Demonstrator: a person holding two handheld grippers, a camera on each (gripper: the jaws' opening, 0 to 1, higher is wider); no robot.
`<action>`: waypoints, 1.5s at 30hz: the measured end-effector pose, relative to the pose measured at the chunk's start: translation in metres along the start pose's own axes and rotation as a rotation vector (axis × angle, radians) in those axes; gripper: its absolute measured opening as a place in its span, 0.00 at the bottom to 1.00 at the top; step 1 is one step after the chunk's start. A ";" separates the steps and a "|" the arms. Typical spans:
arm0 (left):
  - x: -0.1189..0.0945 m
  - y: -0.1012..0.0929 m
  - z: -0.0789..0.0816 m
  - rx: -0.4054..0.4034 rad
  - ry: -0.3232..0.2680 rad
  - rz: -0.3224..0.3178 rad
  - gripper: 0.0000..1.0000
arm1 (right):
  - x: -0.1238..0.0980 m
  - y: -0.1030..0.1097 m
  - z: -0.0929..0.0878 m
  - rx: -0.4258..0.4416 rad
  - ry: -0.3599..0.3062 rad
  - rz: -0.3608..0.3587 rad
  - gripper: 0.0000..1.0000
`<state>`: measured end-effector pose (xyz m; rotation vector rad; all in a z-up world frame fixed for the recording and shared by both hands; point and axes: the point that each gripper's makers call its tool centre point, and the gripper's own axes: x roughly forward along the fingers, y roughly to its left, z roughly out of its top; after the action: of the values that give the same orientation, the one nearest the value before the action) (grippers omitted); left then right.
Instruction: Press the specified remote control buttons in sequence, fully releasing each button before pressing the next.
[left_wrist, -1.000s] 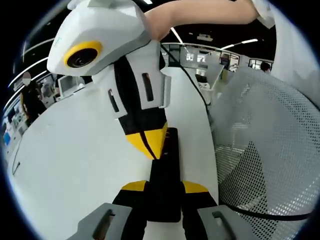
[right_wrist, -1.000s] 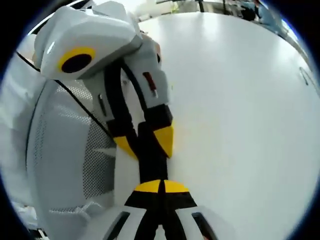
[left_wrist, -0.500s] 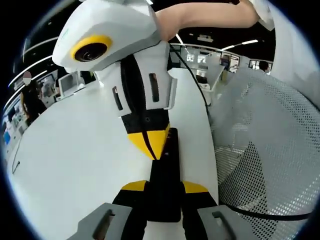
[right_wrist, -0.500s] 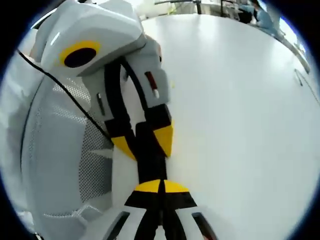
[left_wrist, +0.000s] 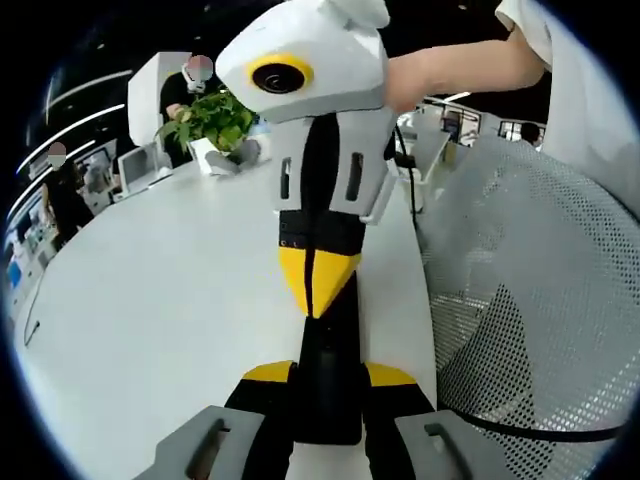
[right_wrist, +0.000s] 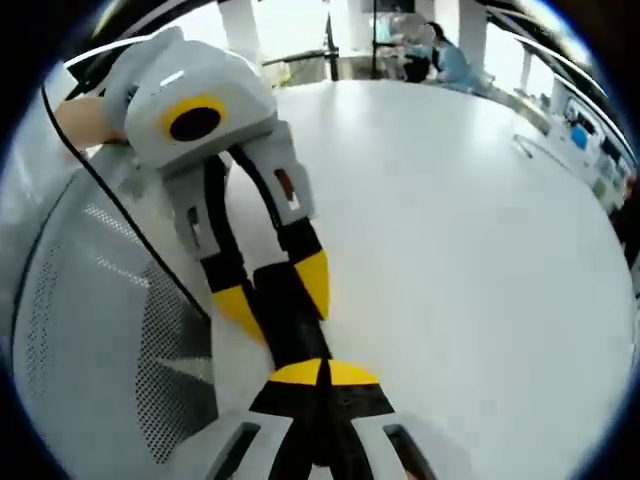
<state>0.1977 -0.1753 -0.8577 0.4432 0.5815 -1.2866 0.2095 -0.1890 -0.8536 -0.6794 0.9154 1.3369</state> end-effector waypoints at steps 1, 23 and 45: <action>0.000 0.000 0.000 0.000 0.000 0.001 0.24 | 0.001 0.000 0.001 0.001 -0.013 -0.018 0.00; 0.000 0.000 0.000 0.003 0.008 -0.001 0.24 | -0.002 0.009 0.003 0.029 -0.052 -0.096 0.00; 0.000 0.000 0.000 0.005 0.010 -0.002 0.24 | 0.003 0.013 0.006 -0.236 0.079 -0.036 0.00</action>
<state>0.1975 -0.1752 -0.8577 0.4533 0.5872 -1.2882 0.1973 -0.1810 -0.8519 -0.9322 0.8110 1.4071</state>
